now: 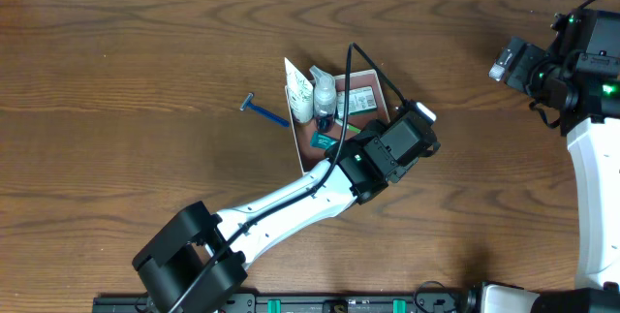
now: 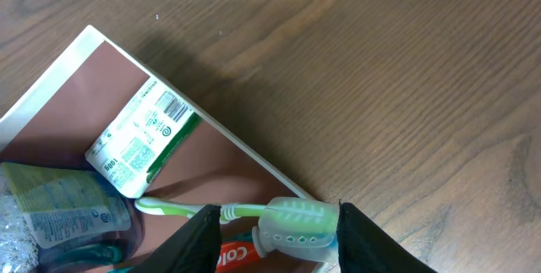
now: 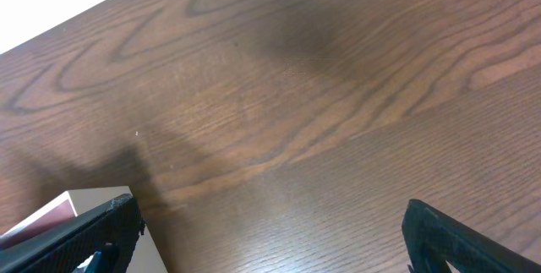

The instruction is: Pack container

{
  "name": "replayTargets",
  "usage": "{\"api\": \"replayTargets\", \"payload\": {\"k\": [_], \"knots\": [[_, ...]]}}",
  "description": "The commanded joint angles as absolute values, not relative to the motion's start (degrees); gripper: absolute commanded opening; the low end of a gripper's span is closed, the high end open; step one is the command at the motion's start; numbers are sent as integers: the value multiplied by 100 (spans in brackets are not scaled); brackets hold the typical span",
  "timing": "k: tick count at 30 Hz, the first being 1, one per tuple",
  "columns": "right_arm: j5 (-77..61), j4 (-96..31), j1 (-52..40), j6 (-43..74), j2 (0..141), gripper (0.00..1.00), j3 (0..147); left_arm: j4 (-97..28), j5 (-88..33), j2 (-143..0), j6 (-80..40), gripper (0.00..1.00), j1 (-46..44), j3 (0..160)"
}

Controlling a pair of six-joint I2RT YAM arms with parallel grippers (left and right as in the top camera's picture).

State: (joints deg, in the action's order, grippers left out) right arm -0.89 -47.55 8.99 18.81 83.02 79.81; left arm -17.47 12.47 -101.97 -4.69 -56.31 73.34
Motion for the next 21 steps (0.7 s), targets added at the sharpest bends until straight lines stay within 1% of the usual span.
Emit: {"api": "replayTargets", "payload": {"k": [1,2,3,5,8,21], "knots": [[-108,-4762,937,1815,8289,99,8053,-1763,1358,-10311,-497,46,-5621,7502],[-108,-4762,937,1815,8289,99,8053,-1769,1356,-10311,-497,46,-5623,7502],[-108,-4762,937,1815,8289,99,8053,-1774,1354,-10315,-499,49,-5623,7498],[-108,-4759,937,1815,8289,99,8053,-1774,1315,-10320,-499,52,-5623,7491],[-108,-4759,937,1815,8289,99,8051,-1772,1264,-10324,-499,60,-5623,7489],[-108,-4762,937,1815,8289,99,8053,-1767,1098,-10711,-499,61,-5621,7485]]}}
